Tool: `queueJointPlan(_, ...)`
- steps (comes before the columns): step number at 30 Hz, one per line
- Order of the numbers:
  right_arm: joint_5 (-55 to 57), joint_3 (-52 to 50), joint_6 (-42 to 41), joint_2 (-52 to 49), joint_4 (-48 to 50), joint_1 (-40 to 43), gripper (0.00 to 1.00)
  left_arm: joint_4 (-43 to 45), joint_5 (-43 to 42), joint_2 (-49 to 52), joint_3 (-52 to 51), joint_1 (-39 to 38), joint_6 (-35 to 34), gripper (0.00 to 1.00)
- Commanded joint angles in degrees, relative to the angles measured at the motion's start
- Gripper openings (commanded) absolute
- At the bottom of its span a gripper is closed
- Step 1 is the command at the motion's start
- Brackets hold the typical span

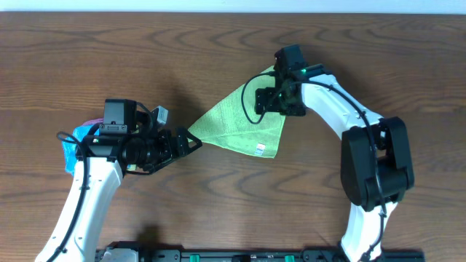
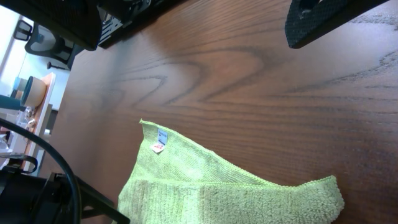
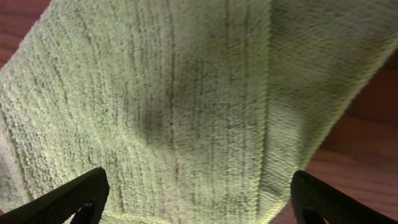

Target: Fold the cloth

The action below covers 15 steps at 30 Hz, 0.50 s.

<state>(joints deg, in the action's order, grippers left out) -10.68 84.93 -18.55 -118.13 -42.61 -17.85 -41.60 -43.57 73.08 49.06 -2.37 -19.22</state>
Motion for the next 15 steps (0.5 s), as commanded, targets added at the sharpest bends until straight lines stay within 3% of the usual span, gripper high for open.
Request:
queueJointPlan(1, 0.3, -0.3, 1.0, -1.2, 0.1, 0.9, 0.93, -0.2, -0.9, 0.0, 0.7, -0.3, 1.2, 0.95)
queueJointPlan(15, -1.6, -0.3, 1.0, -3.4, 0.4, 1.0, 0.90, -0.2, -0.9, 0.0, 0.7, -0.3, 1.2, 0.95)
